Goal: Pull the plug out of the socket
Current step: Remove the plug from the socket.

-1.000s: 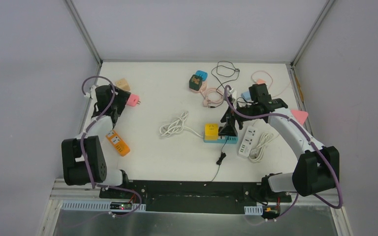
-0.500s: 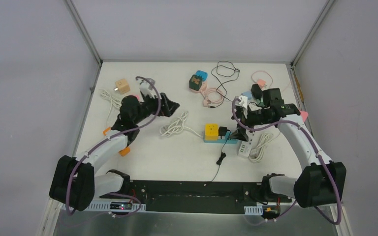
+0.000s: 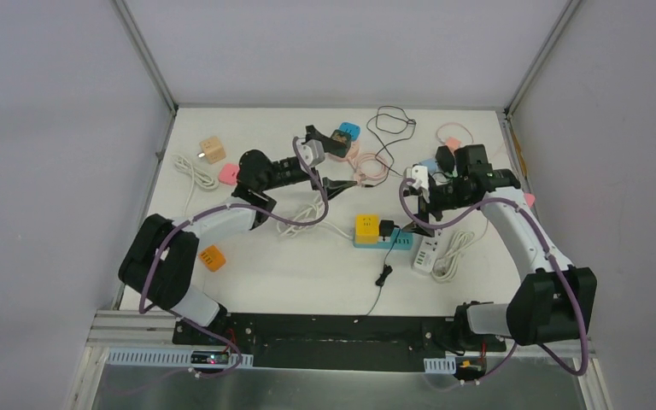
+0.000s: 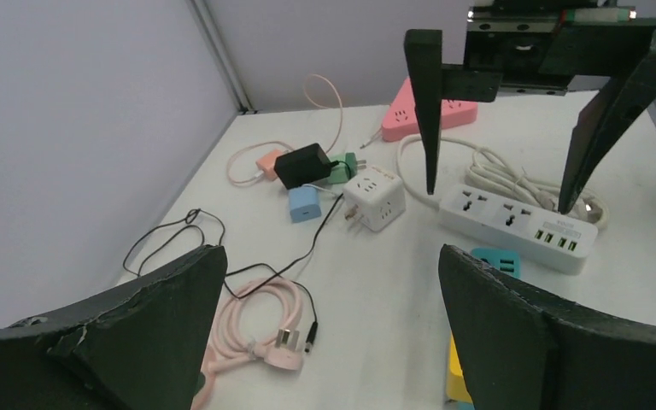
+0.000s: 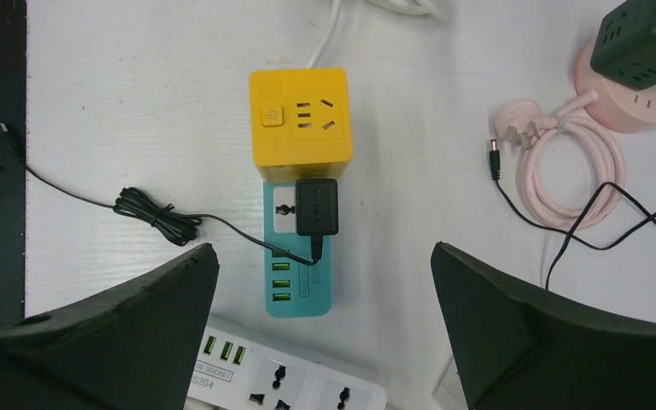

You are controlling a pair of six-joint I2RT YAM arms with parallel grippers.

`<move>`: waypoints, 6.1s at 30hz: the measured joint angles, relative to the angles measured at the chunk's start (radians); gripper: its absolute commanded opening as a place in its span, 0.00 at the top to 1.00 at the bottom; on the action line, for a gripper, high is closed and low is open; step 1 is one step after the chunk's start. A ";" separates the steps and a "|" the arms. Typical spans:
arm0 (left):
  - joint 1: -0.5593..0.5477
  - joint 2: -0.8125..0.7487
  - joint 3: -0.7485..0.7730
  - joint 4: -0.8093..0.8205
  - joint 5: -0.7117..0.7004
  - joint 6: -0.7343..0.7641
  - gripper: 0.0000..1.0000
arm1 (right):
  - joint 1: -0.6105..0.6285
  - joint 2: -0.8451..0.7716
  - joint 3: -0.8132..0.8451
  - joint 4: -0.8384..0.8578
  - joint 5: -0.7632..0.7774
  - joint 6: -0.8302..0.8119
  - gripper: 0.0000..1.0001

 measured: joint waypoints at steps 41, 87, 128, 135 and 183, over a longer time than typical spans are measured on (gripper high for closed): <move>-0.057 0.218 -0.019 -0.361 0.225 0.287 0.01 | 0.234 0.213 -0.136 0.344 0.257 0.174 0.70; -0.203 0.504 -0.170 0.417 0.078 0.050 0.89 | 0.237 0.223 -0.128 0.307 0.253 0.143 1.00; -0.203 0.451 -0.059 0.051 0.138 0.265 1.00 | 0.190 0.322 -0.025 0.142 0.168 0.119 1.00; -0.195 0.450 -0.067 0.033 0.138 0.272 1.00 | 0.288 0.210 -0.122 0.233 0.306 0.081 1.00; -0.191 0.432 -0.067 0.009 0.140 0.325 1.00 | 0.237 0.346 0.021 0.136 0.255 0.211 1.00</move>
